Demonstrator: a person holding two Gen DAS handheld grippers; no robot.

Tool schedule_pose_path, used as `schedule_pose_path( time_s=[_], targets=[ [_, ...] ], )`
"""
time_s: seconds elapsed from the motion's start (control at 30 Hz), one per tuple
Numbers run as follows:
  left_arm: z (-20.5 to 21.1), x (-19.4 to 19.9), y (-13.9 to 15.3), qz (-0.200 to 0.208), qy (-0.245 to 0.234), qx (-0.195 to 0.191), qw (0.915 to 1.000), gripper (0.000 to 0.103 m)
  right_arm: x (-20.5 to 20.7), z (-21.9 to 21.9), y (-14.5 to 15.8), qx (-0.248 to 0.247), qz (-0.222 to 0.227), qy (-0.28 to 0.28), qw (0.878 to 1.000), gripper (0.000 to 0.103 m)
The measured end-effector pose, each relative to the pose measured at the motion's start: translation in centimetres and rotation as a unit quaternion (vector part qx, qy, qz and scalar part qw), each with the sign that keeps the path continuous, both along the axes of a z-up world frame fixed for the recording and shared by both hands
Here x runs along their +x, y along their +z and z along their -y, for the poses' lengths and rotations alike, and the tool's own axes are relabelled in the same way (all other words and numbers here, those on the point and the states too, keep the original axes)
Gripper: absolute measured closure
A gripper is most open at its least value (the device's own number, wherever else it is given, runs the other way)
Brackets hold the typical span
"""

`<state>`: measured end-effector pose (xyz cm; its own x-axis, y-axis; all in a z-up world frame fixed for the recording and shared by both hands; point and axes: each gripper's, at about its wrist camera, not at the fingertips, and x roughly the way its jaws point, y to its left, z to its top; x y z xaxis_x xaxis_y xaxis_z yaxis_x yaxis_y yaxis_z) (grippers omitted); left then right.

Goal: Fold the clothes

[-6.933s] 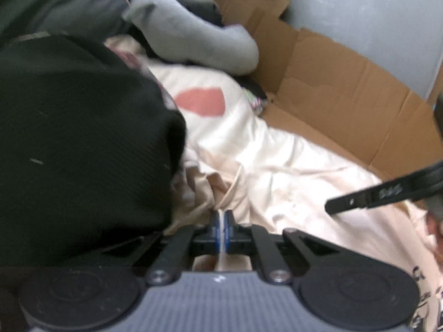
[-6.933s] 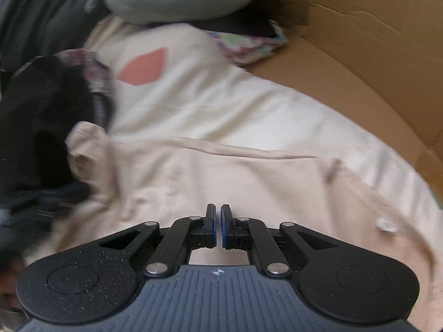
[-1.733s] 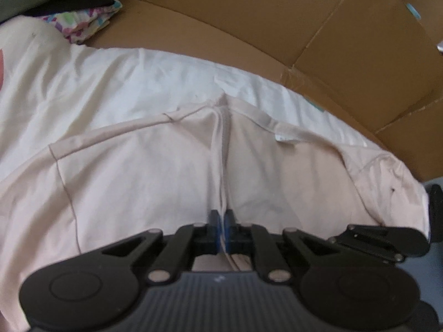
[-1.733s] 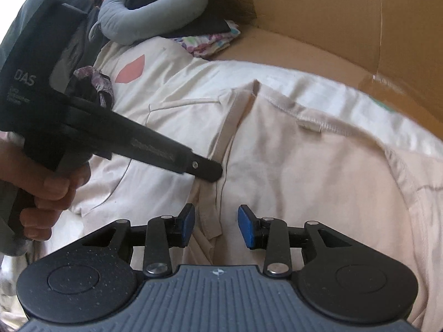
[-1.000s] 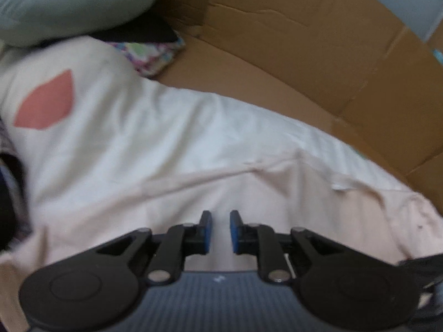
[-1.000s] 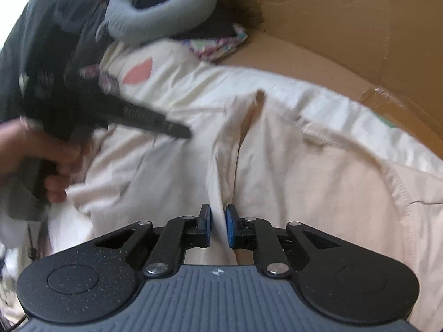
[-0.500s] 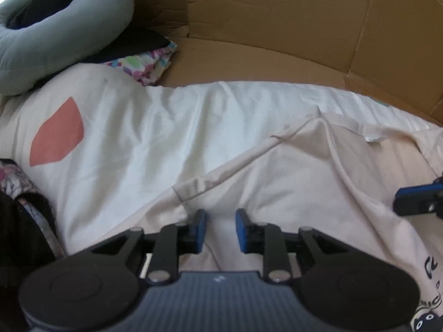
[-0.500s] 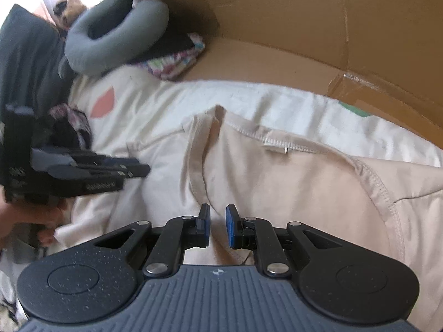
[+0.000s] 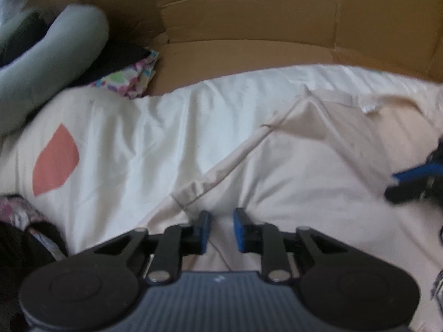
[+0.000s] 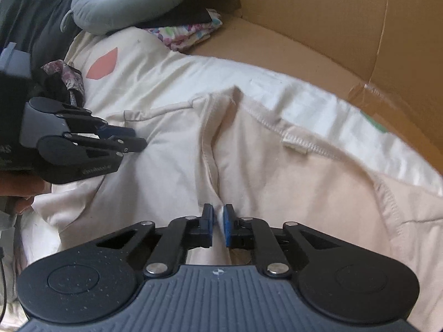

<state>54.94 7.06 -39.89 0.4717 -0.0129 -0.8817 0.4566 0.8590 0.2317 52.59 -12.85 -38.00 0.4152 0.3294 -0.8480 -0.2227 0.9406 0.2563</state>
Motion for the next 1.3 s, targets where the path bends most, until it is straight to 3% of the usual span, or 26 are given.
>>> schedule_pose_path(
  time_s=[0.03,0.37,0.63,0.7,0.77,0.83,0.97,1.13,1.3],
  targets=[
    [0.0,0.0,0.0,0.003,-0.001,0.011,0.9999,0.101,-0.1,0.2,0.4,-0.006,0.006,0.0,1.0,0.099],
    [-1.2,0.5,0.2,0.005,-0.012,0.044,0.999,0.102,1.0,3.8,5.2,-0.073,0.052,-0.029,0.996,0.103],
    [-2.2,1.0,0.6,0.012,-0.003,0.097,0.9952,0.102,0.0,4.3,2.8,-0.057,0.004,0.007,0.998,0.101],
    [-3.0,1.4,1.0,0.006,0.017,0.075,0.997,0.103,-0.8,4.6,2.3,-0.05,-0.003,0.013,0.999,0.095],
    [-3.7,1.8,1.7,0.001,0.033,0.045,0.9985,0.103,-1.5,4.7,2.0,-0.038,-0.004,0.024,0.999,0.068],
    [-3.7,1.7,2.5,0.008,0.041,0.028,0.9987,0.103,-2.1,4.4,1.9,-0.035,-0.001,0.041,0.999,0.062],
    [-3.3,1.1,4.4,0.024,0.048,-0.011,0.9985,0.103,-2.0,3.4,1.1,-0.058,-0.001,0.055,0.997,0.062],
    [-2.3,-0.3,6.9,0.04,0.028,-0.049,0.9976,0.102,-1.6,3.3,1.6,-0.023,0.008,0.055,0.998,0.062],
    [-1.8,-1.9,8.0,0.036,0.012,-0.08,0.9961,0.101,-1.4,4.4,2.2,-0.044,0.013,0.055,0.997,0.066]
  ],
)
